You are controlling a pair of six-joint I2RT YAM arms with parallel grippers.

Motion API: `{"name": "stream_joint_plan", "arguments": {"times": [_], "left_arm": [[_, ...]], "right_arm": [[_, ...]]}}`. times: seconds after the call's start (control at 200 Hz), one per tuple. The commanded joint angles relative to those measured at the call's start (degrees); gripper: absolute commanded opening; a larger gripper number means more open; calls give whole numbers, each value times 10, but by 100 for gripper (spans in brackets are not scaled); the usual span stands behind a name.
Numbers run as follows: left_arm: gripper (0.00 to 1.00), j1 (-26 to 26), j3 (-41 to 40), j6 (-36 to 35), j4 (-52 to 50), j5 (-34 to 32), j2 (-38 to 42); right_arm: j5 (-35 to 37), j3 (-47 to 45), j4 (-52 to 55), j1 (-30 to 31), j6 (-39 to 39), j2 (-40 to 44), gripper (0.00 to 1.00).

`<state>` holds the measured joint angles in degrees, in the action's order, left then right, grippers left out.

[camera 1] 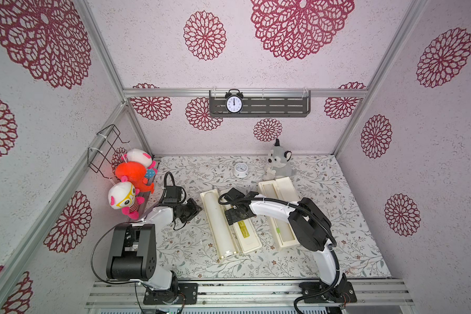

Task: Put plastic wrap rolls into dispensers
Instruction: Pick up the lid from the center of the board.

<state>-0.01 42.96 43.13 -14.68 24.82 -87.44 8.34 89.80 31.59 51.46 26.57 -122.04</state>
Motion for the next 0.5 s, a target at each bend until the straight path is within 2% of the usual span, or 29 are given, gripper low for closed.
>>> {"name": "stream_joint_plan", "arguments": {"times": [0.0,0.21,0.38,0.495], "left_arm": [[27,6,-11,-6,-8,3,17],[28,24,-16,-7,-8,15,28],[28,42,-7,-14,-15,26,41],[28,52,-2,-17,-17,33,49]], "right_arm": [[-24,-17,0,-6,3,-17,98],[-1,-22,-12,-11,7,35,89],[23,-10,-21,-13,12,95,86],[7,19,-2,-11,13,109,85]]}}
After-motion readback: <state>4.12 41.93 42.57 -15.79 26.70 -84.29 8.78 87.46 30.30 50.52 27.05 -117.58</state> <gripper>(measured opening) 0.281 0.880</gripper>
